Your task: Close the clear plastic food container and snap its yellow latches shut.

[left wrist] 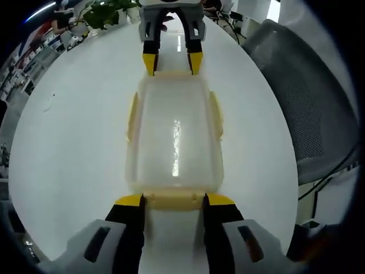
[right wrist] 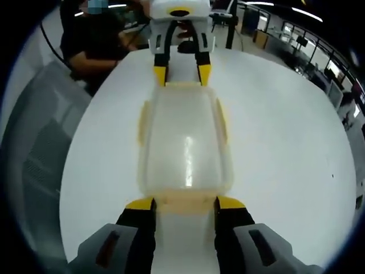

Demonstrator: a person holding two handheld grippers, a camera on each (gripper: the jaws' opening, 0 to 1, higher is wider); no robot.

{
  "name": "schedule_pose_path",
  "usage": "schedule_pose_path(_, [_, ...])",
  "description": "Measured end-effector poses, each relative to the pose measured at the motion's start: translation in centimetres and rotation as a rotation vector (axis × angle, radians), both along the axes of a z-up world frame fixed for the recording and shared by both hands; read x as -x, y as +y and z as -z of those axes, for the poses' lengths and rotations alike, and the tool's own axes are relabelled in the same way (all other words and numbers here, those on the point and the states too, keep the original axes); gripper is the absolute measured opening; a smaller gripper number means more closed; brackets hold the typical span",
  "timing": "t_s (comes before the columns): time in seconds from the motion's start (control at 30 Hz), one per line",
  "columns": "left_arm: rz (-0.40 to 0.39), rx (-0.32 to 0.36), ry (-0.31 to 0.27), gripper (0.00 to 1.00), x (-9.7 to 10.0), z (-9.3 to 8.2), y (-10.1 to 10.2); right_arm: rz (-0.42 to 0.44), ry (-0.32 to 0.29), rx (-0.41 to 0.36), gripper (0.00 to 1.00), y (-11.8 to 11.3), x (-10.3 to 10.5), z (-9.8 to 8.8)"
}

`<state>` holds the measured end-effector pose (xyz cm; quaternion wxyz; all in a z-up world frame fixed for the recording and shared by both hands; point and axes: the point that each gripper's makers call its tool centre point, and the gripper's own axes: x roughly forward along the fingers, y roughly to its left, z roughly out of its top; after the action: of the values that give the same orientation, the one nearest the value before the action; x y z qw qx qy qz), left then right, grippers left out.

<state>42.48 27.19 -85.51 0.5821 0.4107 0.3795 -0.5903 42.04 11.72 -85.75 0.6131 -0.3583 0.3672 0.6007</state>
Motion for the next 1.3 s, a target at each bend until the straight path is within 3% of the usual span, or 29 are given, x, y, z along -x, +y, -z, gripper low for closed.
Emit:
schedule_pose_path(0.53, [-0.048,-0.036,-0.004,0.38,0.5,-0.4,0.3,-0.010,0.010,0.020,0.38,0.0,0.4,-0.5])
schedule_pose_path(1.3, [-0.038,-0.008,-0.058,0.38,0.8,-4.5,-2.0,-0.027,-0.033,0.030,0.38,-2.4,0.5,-4.5])
